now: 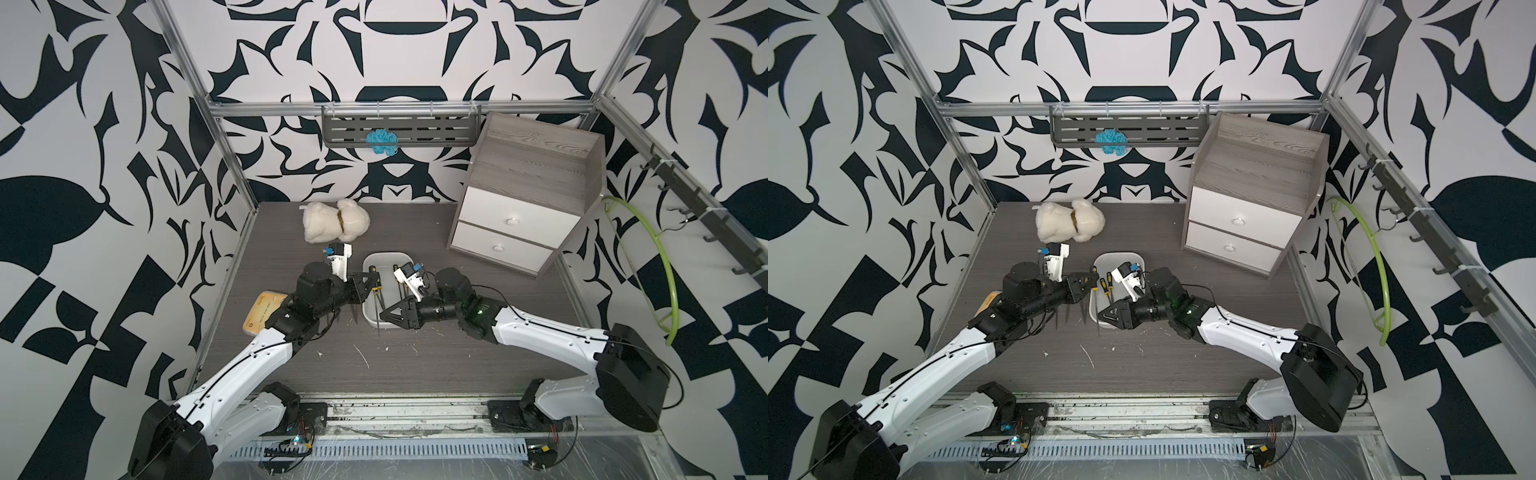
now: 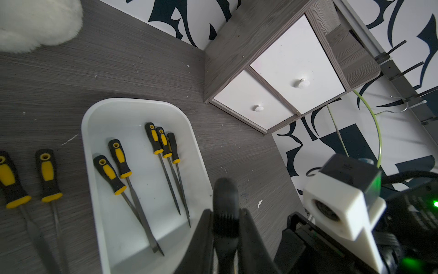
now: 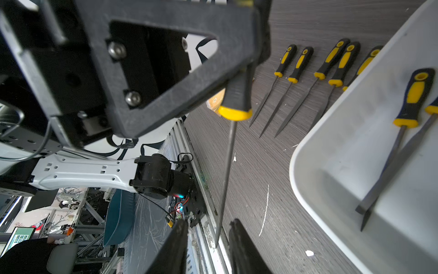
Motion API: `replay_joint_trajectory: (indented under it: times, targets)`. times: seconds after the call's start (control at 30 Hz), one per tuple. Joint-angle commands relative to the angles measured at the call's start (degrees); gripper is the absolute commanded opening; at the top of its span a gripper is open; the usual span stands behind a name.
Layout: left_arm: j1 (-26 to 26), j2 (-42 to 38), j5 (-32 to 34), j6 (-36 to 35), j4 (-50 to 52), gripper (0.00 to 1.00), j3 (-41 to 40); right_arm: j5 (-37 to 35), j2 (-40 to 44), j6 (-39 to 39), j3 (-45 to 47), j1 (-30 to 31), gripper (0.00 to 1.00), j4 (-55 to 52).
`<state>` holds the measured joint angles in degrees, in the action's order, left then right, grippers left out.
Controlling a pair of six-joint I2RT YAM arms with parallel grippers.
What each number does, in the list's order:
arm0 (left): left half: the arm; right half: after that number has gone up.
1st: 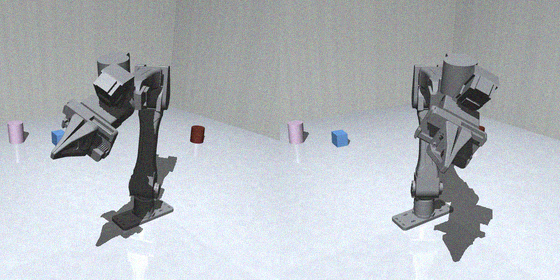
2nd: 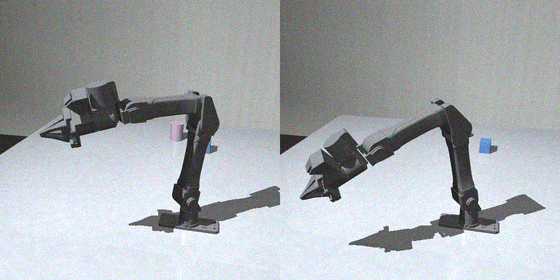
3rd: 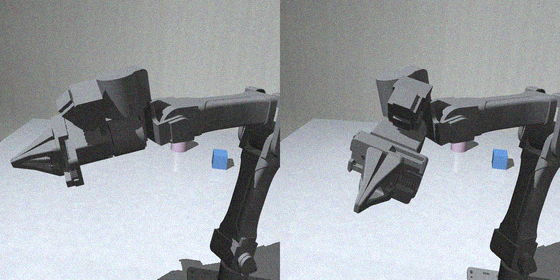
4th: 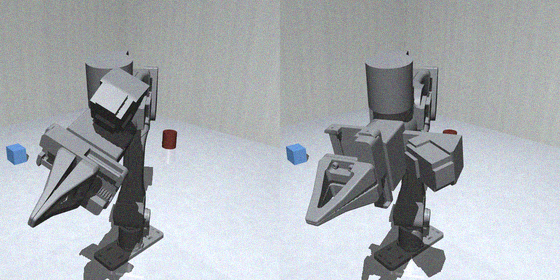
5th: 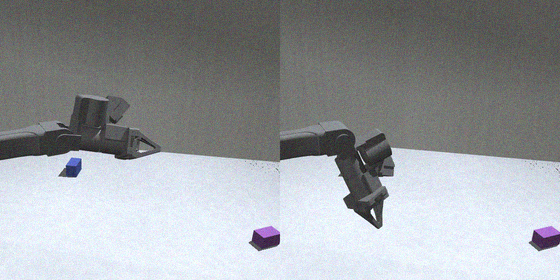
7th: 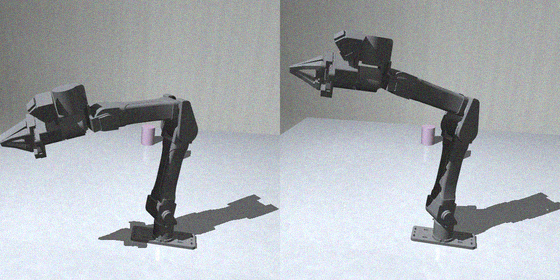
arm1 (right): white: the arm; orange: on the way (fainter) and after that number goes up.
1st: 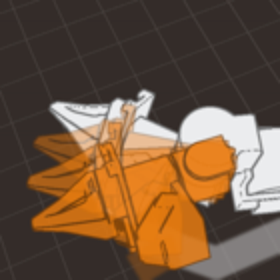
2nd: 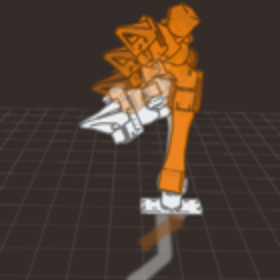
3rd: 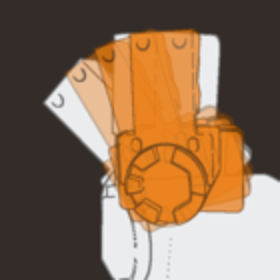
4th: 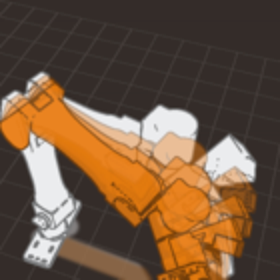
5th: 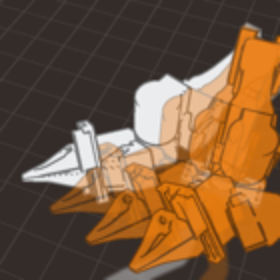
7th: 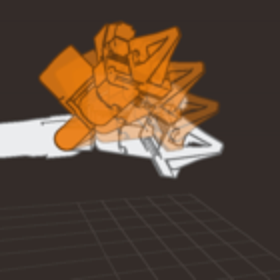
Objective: Take the file tool out of the storage box
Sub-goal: Pick up the file tool from the storage box.
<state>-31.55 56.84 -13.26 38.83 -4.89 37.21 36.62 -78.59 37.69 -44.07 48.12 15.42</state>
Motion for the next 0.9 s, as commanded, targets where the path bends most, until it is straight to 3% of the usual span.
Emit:
replay_joint_trajectory:
  times: [0.0,0.17,0.43,0.53,0.63,0.77,0.87]
  targets:
    - [0.0,-0.8,0.4,-1.2,-0.3,0.00,0.1,0.9,-1.8,-0.9,-2.0,1.9,0.35,1.1]
    - [0.1,-0.8,0.5,-1.3,0.0,0.00,0.3,0.7,-3.6,-1.8,-3.5,3.6,0.32,-0.3]
    - [0.1,-0.2,0.7,-1.5,0.2,0.00,0.4,-0.7,-3.7,-2.1,-3.4,3.7,0.12,-0.4]
    - [0.0,0.3,-0.2,-0.3,-0.7,0.00,0.2,-2.3,-3.6,-2.7,-3.3,3.8,0.08,-1.1]
    - [0.0,0.6,-0.6,0.9,-1.9,0.00,-0.6,-2.4,-3.6,-3.0,-3.6,3.8,0.10,-1.5]
    - [0.0,0.7,-0.6,0.8,-1.9,0.00,-0.6,-3.2,-3.2,-2.7,-3.3,3.8,0.01,-1.3]
    - [0.0,1.2,-0.9,0.6,-2.1,0.13,-0.5,-3.9,-2.7,-3.0,-3.2,3.8,0.00,-1.8]
